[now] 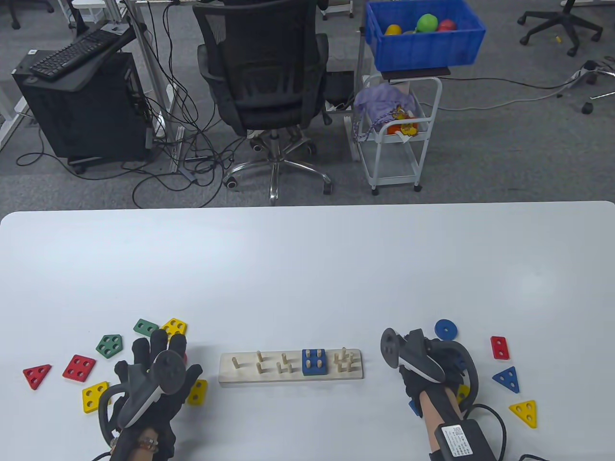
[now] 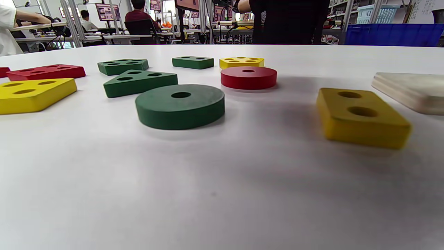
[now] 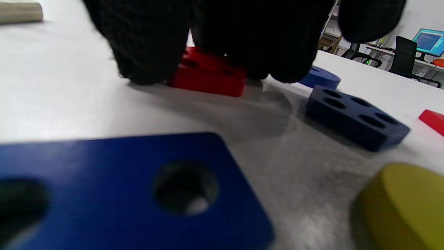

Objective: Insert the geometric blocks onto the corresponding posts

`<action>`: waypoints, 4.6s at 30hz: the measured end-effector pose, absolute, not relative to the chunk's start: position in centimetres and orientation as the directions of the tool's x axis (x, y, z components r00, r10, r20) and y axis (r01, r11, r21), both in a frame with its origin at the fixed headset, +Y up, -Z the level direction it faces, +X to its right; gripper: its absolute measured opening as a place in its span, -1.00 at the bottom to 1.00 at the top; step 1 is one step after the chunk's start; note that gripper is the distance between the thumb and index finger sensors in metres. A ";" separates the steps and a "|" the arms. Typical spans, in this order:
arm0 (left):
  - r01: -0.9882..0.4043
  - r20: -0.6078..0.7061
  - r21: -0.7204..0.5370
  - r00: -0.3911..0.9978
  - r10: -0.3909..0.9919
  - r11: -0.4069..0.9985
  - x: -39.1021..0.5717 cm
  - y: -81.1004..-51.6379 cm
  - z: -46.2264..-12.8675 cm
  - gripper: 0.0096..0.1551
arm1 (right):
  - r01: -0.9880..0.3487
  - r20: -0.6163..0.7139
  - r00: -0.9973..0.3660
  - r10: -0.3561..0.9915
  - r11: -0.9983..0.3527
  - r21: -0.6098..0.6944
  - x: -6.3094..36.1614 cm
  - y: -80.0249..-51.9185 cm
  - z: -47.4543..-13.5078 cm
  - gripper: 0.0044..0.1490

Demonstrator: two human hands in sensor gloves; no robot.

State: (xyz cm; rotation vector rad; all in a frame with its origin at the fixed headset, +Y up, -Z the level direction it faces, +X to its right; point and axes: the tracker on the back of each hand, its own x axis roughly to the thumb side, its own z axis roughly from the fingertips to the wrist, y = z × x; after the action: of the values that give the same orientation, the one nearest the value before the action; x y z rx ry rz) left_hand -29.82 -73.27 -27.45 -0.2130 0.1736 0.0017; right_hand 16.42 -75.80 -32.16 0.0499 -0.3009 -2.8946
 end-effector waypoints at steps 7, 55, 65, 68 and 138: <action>-0.038 -0.173 -0.214 0.985 0.000 0.976 -30.0 -73.2 -27.5 -0.08 | 0.277 0.057 -0.961 -0.271 -0.940 0.199 15.6 -76.3 -31.9 -0.19; -0.038 -0.178 -0.199 0.984 0.002 0.979 -30.1 -73.2 -27.5 -0.09 | 0.034 0.433 -0.897 -0.086 -0.991 -0.126 8.4 -71.5 -28.9 -0.17; -0.042 -0.175 -0.199 0.984 0.007 0.979 -30.1 -73.2 -27.5 -0.09 | 0.079 -0.048 -0.995 -0.085 -0.990 0.114 18.6 -71.3 -30.6 -0.22; -0.042 -0.177 -0.200 0.984 0.006 0.979 -30.1 -73.2 -27.5 -0.09 | 0.089 -0.137 -0.984 -0.114 -0.980 0.175 20.4 -71.7 -30.8 -0.24; -0.791 -0.010 -0.506 0.403 0.915 0.343 -15.0 -70.8 -28.7 -0.13 | -0.494 0.525 -0.772 0.357 -0.857 -0.143 9.1 -67.6 -25.6 0.00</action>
State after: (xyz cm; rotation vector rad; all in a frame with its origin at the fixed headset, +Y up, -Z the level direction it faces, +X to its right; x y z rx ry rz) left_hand -14.99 -70.84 -28.74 -0.4754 -0.2981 1.1302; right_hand 9.11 -67.65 -25.62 -0.9182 0.5104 -3.4462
